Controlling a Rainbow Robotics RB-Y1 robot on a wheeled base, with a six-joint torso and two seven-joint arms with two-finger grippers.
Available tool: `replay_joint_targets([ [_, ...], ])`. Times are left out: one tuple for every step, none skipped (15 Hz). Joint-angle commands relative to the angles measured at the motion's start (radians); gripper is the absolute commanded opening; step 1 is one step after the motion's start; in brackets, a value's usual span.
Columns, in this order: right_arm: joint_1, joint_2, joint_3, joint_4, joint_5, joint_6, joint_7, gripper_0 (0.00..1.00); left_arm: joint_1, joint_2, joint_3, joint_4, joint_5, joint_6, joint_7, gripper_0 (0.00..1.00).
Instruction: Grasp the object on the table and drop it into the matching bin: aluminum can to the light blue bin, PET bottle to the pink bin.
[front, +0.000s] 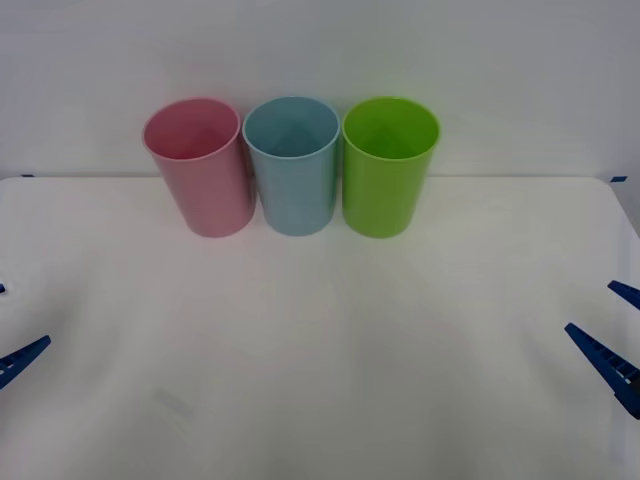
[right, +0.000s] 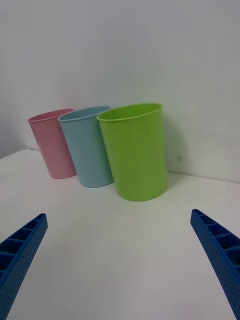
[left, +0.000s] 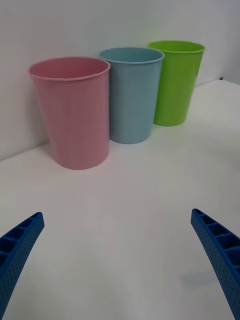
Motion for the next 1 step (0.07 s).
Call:
replay_joint_targets([
  [0.000, 0.000, 0.000, 0.000, 0.000, 0.000, 0.000, 1.00, 0.000, 0.000, 0.000, 0.000, -0.001, 0.001, 0.000, 1.00],
])
